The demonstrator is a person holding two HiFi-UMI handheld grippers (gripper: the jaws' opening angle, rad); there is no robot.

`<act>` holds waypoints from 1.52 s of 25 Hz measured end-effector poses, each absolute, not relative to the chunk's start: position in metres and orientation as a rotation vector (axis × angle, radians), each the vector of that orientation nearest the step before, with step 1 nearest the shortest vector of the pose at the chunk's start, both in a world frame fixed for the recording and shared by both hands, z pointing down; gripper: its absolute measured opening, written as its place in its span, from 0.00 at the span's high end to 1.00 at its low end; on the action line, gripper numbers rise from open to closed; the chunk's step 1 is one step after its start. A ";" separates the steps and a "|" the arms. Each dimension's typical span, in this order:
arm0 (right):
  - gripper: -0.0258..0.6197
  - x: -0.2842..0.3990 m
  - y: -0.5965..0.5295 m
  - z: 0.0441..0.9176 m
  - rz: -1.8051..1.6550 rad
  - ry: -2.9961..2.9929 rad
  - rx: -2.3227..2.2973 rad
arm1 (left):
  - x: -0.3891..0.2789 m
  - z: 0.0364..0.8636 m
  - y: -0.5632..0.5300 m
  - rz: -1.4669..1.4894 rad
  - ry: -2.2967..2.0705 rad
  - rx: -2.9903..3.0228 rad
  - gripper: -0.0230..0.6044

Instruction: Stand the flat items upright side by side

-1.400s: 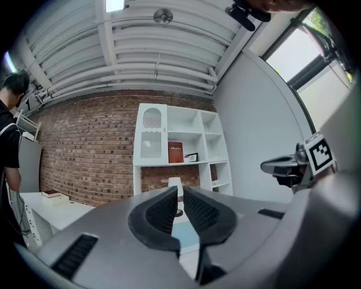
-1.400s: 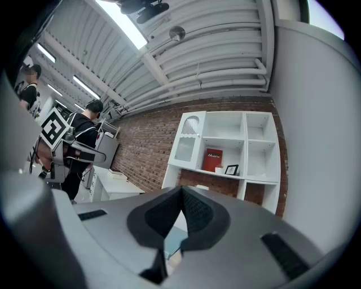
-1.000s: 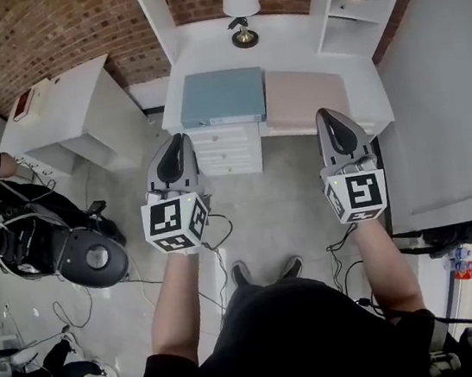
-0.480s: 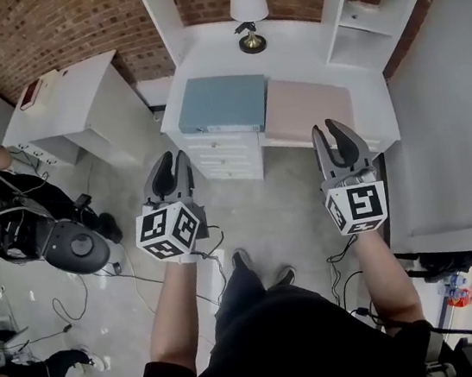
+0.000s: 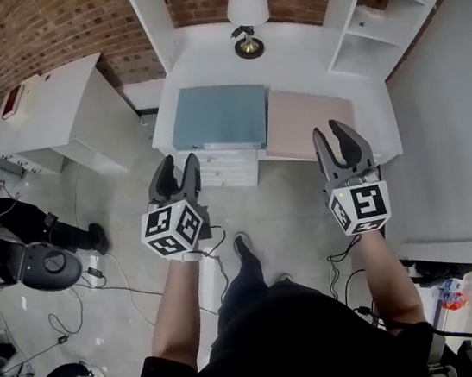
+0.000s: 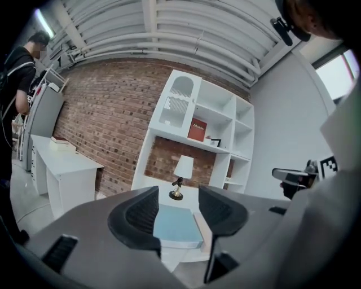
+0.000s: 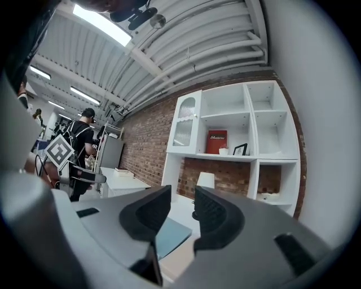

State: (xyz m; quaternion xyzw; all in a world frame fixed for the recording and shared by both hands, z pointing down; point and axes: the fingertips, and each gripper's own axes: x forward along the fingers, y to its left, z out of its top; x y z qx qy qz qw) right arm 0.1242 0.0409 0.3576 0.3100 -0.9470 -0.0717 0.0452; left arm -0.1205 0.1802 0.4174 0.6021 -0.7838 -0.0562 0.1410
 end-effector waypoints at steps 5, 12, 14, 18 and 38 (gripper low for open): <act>0.77 0.077 -0.003 0.364 -0.200 -2.838 0.971 | -0.169 0.447 0.132 -0.169 -2.180 1.720 0.63; 0.76 0.017 -0.030 0.375 -0.214 -2.791 0.942 | -0.219 0.511 0.110 -0.192 -2.073 1.611 0.62; 0.76 0.002 -0.034 0.380 -0.204 -2.782 0.929 | -0.232 0.537 0.110 -0.275 -2.007 1.531 0.62; 0.76 -0.021 -0.038 0.392 -0.178 -2.771 0.904 | -0.247 0.586 0.111 -0.467 -1.835 1.391 0.61; 0.77 -0.059 -0.095 0.450 -0.026 -2.798 0.720 | -0.277 0.712 0.075 -0.938 -1.554 0.942 0.45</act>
